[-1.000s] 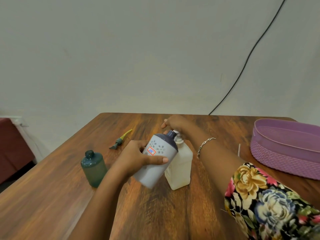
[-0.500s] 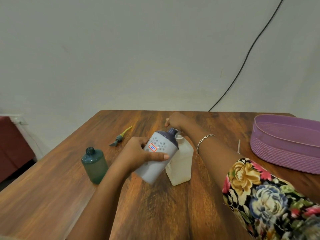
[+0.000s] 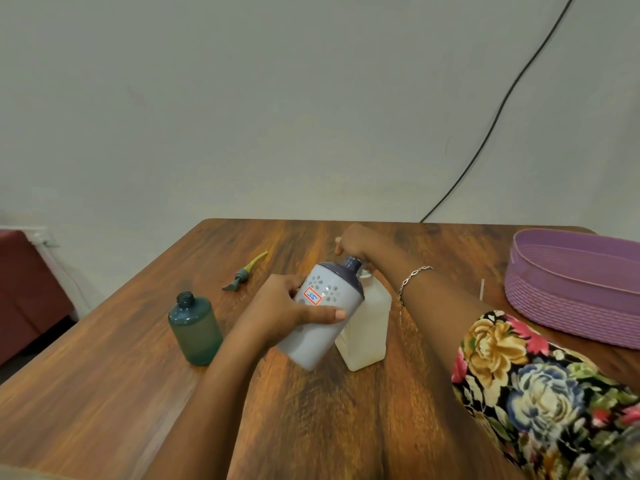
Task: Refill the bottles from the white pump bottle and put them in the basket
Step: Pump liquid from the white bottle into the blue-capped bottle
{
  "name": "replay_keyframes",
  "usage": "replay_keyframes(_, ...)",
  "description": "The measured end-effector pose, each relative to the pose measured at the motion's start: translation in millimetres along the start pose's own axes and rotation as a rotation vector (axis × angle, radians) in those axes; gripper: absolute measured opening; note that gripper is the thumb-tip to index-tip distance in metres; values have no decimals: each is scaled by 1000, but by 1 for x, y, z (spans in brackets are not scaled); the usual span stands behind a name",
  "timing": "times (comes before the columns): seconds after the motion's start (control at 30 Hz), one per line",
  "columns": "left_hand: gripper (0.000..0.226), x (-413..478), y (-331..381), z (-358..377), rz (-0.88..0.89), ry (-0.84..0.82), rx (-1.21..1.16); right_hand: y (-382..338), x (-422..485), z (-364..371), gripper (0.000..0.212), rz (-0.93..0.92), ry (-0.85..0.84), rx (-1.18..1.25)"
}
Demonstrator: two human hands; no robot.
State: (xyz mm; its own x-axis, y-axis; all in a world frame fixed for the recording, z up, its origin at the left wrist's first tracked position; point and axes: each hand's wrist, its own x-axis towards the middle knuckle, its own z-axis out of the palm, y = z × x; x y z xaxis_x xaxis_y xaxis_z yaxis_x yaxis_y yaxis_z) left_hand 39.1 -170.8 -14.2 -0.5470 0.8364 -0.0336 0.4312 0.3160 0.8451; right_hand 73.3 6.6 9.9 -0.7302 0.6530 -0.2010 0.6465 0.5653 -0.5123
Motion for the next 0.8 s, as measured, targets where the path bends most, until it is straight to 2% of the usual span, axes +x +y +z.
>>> replay_keyframes(0.2, 38, -1, 3, -6, 19, 38, -39, -4, 7, -2, 29, -31, 129, 202)
replay_keyframes(0.3, 37, -1, 6, -10, 26, 52, -39, -10, 6, -7, 29, -41, 127, 174)
replay_keyframes(0.47, 65, -4, 0, 0, -11, 11, -63, 0, -3, -1, 32, -10, 20, 12)
replay_keyframes(0.53, 68, -4, -1, 2, -25, -3, -58, 1, -3, 1, 33, 1, 1, 21)
replay_keyframes(0.7, 67, -2, 4, -2, -6, -4, -43, -1, -2, -3, 35, 9, 42, 148)
replay_keyframes(0.8, 48, -3, 10, -6, 11, -5, -17, -6, -7, -9, 34, -10, 52, 237)
